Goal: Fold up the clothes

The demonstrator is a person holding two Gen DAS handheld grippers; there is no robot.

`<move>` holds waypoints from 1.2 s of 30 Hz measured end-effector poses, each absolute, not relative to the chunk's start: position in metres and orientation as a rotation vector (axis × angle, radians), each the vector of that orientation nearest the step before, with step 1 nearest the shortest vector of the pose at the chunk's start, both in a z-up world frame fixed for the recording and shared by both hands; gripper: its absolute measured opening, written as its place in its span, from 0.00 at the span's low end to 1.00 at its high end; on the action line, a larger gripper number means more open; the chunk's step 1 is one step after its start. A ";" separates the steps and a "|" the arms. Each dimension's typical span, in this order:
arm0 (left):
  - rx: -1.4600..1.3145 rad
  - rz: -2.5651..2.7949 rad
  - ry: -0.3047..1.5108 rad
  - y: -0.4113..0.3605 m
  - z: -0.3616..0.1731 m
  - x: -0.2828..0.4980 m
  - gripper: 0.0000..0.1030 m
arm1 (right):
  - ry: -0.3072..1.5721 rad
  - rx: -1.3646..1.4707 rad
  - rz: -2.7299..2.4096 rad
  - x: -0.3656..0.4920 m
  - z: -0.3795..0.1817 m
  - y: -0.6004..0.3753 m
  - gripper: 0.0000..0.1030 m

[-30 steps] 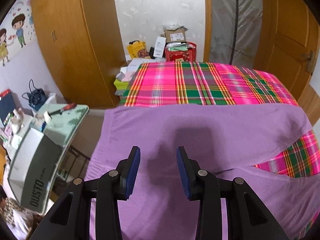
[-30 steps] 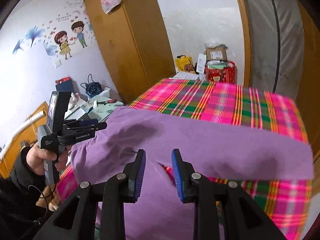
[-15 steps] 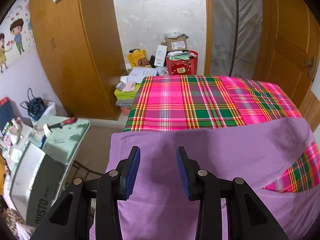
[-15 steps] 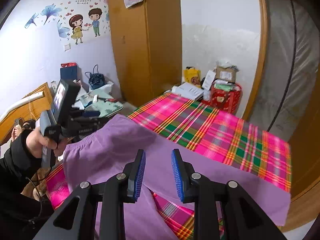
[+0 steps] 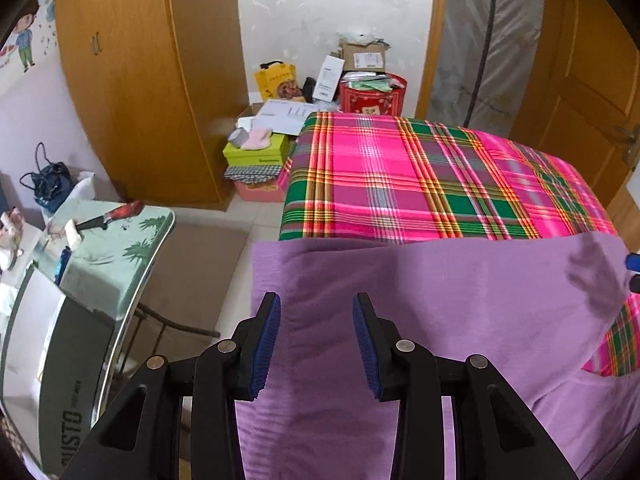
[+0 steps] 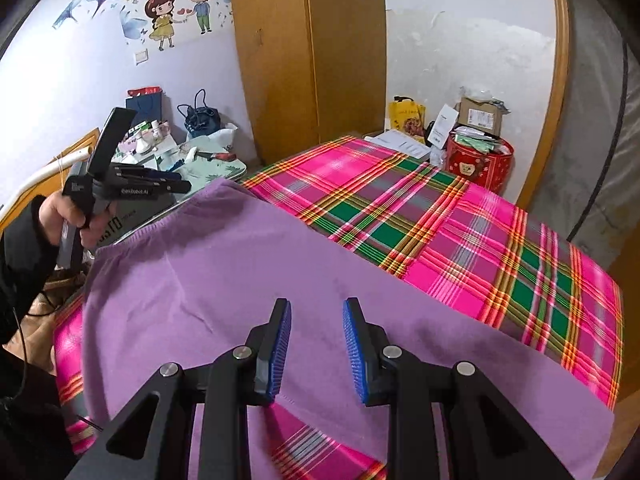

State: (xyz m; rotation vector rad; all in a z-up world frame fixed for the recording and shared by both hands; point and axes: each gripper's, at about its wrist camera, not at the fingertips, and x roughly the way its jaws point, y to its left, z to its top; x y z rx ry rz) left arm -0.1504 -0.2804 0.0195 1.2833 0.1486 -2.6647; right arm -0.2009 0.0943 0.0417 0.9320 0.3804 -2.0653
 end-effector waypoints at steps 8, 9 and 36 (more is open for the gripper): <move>1.337 -2.678 0.160 -0.303 0.006 -0.173 0.53 | 0.418 0.974 -2.057 -0.234 0.018 0.079 0.27; 1.344 -2.675 0.172 -0.307 0.004 -0.176 0.54 | 0.418 0.978 -2.053 -0.237 0.016 0.078 0.27; 1.496 -2.778 0.422 -0.355 -0.042 -0.229 0.58 | 0.532 1.067 -1.847 -0.321 -0.044 0.049 0.28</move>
